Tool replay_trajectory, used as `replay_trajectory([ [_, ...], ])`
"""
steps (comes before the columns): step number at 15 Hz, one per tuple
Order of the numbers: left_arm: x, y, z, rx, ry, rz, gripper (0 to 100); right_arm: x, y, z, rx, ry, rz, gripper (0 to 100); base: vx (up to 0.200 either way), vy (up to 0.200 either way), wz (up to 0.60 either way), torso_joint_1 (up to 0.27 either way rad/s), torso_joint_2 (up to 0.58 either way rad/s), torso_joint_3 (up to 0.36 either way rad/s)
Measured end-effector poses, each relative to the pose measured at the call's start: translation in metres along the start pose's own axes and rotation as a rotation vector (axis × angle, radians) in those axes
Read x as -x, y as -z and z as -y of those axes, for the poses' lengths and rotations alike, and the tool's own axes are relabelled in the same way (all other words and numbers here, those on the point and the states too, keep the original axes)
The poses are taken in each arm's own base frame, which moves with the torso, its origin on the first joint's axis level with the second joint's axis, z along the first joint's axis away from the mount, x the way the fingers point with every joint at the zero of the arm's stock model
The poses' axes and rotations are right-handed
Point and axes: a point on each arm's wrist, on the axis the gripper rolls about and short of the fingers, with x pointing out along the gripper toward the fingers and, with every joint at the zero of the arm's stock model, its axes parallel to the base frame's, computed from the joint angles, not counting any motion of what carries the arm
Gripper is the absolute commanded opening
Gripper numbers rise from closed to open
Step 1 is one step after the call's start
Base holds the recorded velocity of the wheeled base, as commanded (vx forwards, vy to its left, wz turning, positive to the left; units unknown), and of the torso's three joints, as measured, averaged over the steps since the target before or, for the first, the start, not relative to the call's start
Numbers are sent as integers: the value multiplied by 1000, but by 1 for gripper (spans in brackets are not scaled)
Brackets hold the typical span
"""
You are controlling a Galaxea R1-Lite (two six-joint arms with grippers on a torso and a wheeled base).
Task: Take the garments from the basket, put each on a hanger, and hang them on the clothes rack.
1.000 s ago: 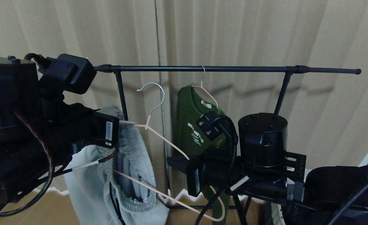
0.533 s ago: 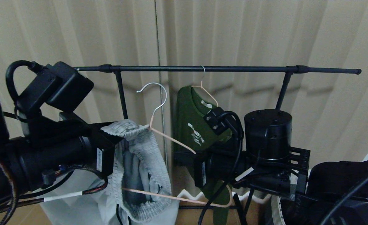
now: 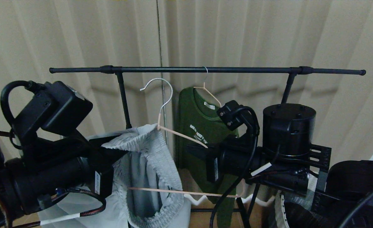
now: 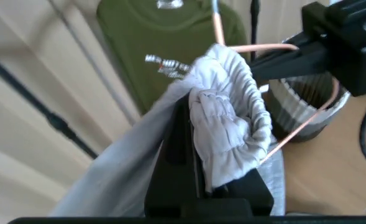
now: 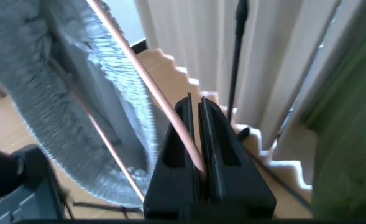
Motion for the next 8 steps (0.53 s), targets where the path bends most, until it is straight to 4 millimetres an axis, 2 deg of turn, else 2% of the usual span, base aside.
replay_trajectory([
  [2,0,4,3,-21,14,-11,0,0,-3,0,19,4,33,0,0,0,0,0,0,0],
  [3,0,5,4,-30,18,-15,100,0,-5,-1,30,3,49,0,0,0,0,0,0,0],
  [8,1,6,4,-36,20,-16,100,3,-9,3,61,15,85,0,0,0,0,0,0,0],
])
